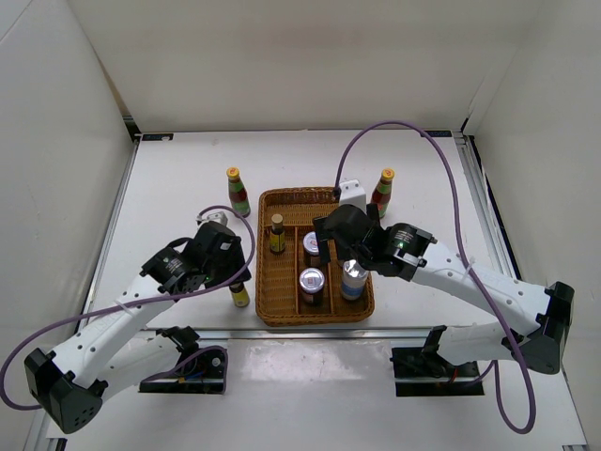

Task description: Organize the condiment bottles

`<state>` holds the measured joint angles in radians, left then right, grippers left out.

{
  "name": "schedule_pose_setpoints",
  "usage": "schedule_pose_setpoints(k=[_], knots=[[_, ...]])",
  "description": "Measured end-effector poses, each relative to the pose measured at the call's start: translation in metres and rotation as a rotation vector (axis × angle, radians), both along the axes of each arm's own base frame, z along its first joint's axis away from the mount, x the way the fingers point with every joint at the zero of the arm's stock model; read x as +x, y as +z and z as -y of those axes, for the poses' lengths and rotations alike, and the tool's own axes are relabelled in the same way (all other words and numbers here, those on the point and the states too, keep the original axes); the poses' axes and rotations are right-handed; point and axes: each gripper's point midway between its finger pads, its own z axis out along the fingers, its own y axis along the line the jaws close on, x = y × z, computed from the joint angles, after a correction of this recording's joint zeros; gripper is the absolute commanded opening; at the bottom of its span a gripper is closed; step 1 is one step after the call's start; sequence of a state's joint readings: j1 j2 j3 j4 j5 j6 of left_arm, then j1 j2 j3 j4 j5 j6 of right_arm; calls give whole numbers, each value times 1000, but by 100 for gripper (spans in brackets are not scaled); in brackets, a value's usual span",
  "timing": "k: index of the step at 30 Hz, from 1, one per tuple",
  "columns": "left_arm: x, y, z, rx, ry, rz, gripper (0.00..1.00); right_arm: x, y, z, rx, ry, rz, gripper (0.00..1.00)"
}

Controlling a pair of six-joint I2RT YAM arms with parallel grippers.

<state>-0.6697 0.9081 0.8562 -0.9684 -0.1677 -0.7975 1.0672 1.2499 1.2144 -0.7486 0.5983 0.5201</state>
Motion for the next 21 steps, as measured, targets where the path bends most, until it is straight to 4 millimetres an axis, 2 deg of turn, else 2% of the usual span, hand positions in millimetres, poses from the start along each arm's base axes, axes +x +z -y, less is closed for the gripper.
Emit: schedule_pose_setpoints(k=[4,6,10,15,16,19,21], knots=[[0,0,0,4,-6,1,59,0,0,0,0,0,0,100],[0,0,0,3,-7,1,48,0,0,0,0,0,0,100],[-1,0,1,3,-17,-1,42,0,0,0,-1,-1,0,100],[-1,0,1,7,-29,1,19,2,0,2,-1,-7,0,100],[-1,0,0,12,-33,-2,11,2,0,2,-1,-8,1,100],[-1,5,-1,33,-45,-14,11,2,0,2,-2,-9,0,100],[2,17,0,42,-49,-4,11,2,0,3,-4,-10,0,100]])
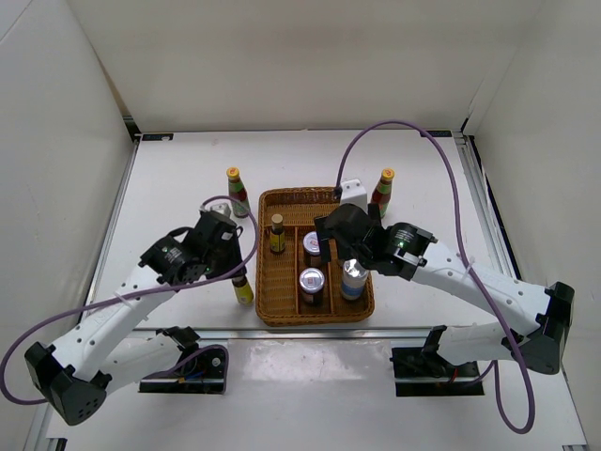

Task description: Organize the condiment bottles

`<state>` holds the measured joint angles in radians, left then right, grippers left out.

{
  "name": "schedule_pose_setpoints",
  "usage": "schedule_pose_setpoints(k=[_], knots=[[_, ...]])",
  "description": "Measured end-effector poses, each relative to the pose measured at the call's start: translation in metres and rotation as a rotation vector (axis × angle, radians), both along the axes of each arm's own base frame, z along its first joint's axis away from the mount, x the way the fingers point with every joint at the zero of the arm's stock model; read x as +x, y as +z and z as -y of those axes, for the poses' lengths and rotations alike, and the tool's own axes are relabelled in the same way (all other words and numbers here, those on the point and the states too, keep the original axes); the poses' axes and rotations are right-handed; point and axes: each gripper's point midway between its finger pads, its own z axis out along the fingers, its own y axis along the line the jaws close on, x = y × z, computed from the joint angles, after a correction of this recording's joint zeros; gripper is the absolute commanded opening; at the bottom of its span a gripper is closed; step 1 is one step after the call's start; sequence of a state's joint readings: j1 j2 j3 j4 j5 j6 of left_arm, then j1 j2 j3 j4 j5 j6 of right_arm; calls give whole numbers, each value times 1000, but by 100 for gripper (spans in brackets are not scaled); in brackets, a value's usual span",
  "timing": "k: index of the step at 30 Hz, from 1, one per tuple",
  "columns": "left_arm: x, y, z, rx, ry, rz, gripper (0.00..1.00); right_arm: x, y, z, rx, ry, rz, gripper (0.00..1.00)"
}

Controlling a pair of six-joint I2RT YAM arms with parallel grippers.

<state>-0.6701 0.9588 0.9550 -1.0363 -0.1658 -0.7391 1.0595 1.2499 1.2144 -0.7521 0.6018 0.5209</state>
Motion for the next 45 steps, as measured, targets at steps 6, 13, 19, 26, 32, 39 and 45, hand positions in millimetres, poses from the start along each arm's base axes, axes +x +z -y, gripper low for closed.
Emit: schedule_pose_setpoints(k=[6,13,19,26,32,39,45], knots=[[27,60,11,-24,-14,131,11,0,3,2,7,-6,6,100],[45,81,37,-37,-57,189,11,1,5,7,6,-29,20,100],[50,58,59,-9,-105,146,11,2,9,16,1,-55,31,100],[49,22,65,28,-122,95,20,-1,15,28,10,-74,42,100],[47,2,64,43,-122,74,35,0,12,34,-7,-91,41,100],[52,2,69,23,-120,89,77,15,12,54,-25,-163,44,100],[54,5,72,13,-125,103,87,38,23,86,-60,-244,57,100]])
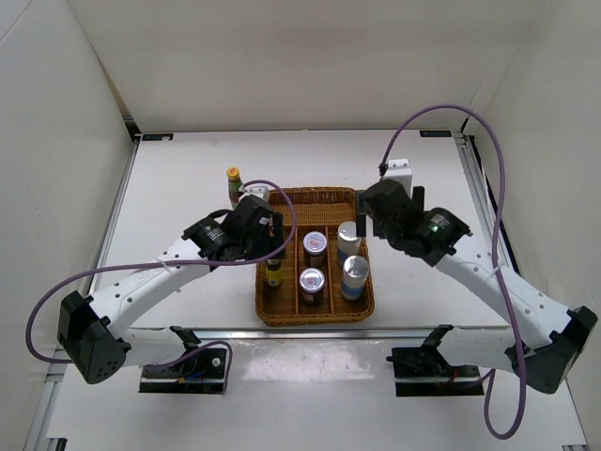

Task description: Organize the condiment bottles

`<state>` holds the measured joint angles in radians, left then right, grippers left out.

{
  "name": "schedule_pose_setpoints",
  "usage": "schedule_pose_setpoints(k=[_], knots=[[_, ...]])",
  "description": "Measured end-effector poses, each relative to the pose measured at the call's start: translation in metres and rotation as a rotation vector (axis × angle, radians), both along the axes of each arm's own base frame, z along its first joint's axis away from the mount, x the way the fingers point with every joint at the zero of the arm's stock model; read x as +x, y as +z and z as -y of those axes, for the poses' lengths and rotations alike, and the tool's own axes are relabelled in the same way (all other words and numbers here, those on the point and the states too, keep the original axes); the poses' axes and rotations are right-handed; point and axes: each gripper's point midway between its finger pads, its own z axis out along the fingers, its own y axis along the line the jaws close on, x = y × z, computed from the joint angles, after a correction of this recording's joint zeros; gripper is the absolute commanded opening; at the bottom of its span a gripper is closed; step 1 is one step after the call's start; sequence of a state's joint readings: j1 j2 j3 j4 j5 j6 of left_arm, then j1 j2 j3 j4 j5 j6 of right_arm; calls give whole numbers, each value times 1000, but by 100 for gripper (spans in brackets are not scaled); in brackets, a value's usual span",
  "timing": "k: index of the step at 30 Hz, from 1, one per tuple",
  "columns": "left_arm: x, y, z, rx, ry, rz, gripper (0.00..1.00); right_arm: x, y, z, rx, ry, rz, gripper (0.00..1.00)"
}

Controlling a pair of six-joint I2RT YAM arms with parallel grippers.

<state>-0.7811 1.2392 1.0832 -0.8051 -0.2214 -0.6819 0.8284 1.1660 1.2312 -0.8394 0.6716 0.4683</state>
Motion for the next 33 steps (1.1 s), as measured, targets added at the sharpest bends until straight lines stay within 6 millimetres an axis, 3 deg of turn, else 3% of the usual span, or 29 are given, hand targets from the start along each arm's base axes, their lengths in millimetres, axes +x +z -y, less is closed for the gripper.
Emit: schedule_pose_setpoints(k=[5,10,13,16,20,24,27,31,32,33], knots=[[4,17,1,-14,-16,42,96,25,17,35,7,-75,6,100],[16,70,-8,-27,-23,205,100,63,25,61,47,-132,-34,100],[27,97,-30,11,10,316,100,95,18,61,87,-124,-87,100],[42,108,-70,81,99,390,100,126,4,55,116,-106,-133,96],[51,95,-115,194,206,421,100,151,-22,45,128,-76,-204,83],[50,52,-142,293,240,350,100,164,-48,38,141,-62,-270,78],[45,32,-153,335,247,306,100,168,-62,37,136,-62,-301,70],[50,33,-152,322,249,320,100,171,-72,37,124,-66,-322,63],[52,35,-152,316,250,328,100,171,-73,37,123,-64,-321,59],[54,35,-152,312,253,334,100,172,-73,37,120,-63,-322,46]])
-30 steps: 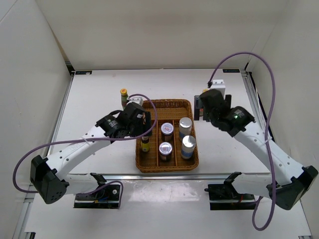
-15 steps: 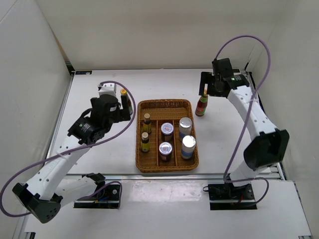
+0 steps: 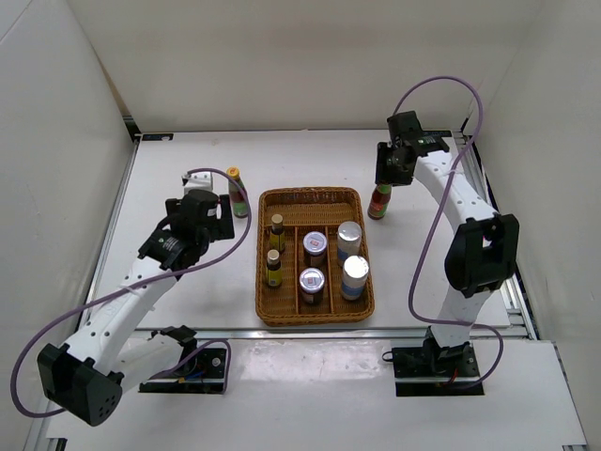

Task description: Organize the condiment bottles

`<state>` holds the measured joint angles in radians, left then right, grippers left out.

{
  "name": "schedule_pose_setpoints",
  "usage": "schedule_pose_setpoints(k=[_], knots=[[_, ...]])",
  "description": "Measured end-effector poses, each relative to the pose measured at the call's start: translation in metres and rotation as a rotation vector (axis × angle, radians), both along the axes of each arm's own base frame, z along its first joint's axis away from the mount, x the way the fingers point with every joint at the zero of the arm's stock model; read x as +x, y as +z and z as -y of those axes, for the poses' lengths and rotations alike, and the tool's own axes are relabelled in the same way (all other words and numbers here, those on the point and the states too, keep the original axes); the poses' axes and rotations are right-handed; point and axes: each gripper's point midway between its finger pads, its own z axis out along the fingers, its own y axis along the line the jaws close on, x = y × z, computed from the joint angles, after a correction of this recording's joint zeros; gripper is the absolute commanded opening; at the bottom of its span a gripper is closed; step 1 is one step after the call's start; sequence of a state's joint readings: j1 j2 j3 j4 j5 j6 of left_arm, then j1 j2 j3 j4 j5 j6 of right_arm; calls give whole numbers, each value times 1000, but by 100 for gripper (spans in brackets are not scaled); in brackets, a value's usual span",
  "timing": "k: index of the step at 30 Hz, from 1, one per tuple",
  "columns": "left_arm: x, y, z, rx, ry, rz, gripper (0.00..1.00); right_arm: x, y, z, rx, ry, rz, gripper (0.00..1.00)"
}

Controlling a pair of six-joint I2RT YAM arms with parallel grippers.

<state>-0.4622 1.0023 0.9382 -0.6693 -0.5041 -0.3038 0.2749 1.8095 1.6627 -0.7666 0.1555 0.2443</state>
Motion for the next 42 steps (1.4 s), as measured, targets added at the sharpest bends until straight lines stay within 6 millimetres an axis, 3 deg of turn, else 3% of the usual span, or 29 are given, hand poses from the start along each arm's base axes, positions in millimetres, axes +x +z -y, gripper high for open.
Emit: schedule_pose_setpoints(k=[10,14,17,24,28,34,42], knots=[[10,-14,-2,9,12,-42,100,5,3,5,-46,-8,21,0],[10,-12,-2,4,11,-33,100,2,8,4,-98,-1,30,0],[10,-12,-2,4,10,-33,100,1,26,-6,-151,37,72,0],[10,-12,-2,3,10,-33,100,-13,103,-71,-147,189,286,0],[10,-12,-2,3,10,-33,100,-21,122,-92,-115,240,339,0],[10,-12,-2,4,10,-33,100,-22,107,-101,-118,263,301,0],[10,-12,-2,4,10,-33,100,-26,61,-111,-99,284,188,0]])
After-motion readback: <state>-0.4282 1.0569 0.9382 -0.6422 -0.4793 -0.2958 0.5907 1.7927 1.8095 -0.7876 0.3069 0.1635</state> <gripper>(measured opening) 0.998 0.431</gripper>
